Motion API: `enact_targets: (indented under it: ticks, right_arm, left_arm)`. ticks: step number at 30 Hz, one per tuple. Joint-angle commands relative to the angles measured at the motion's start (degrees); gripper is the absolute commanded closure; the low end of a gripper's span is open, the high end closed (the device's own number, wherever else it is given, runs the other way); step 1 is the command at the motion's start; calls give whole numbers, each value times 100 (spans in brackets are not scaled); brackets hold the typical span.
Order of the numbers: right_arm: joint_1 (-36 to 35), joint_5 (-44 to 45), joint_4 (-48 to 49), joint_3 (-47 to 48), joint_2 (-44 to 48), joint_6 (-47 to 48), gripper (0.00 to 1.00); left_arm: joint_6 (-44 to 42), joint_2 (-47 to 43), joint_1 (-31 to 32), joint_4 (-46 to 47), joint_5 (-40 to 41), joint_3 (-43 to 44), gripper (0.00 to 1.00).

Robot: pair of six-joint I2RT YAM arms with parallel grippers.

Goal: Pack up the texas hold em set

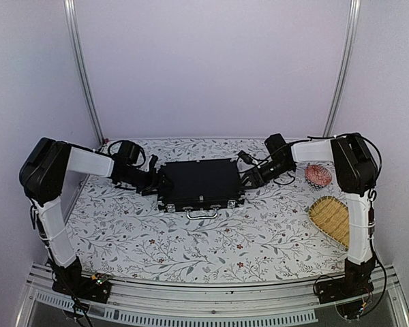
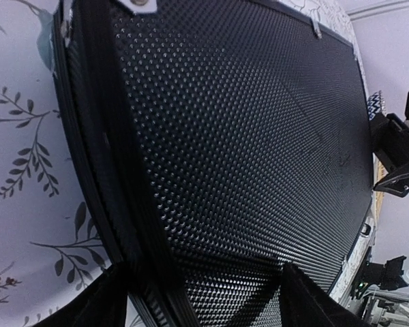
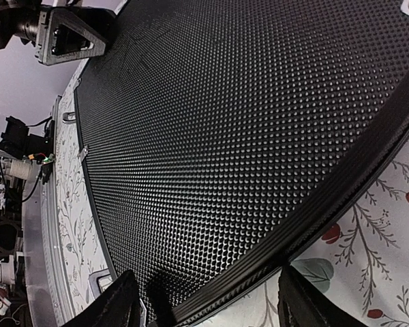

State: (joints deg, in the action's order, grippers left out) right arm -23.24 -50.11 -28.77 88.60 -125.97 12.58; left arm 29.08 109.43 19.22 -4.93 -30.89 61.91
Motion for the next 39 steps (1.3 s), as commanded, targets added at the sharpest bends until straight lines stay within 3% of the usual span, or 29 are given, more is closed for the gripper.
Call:
enact_targets:
  ticks: [1,8,15,24,30,34,39]
  right_arm:
    - [-89,-420,-185,-248,113,115,31]
    - [-84,-493,-133,-1014,731,167,31]
    - [-49,-212,-171,-1162,930,240,31]
    - [365,1148,-155,-1170,1564,130,27]
    - [148,1519,-30,-1346,2104,349,31]
    - [-300,1594,143,-1569,2349,648,43]
    - [-692,1724,122,-1650,2342,892,65]
  left_arm:
    - [-18,235,455,291,-351,292,25]
    - [-33,505,953,279,-334,608,27]
    - [37,523,1030,218,-252,717,28]
    - [-390,-636,886,-856,1732,700,23]
    - [-636,-1084,1043,-956,2023,710,25]
    - [-793,-989,1321,-632,1550,861,34]
    - [-757,-363,1538,-694,1055,1286,69]
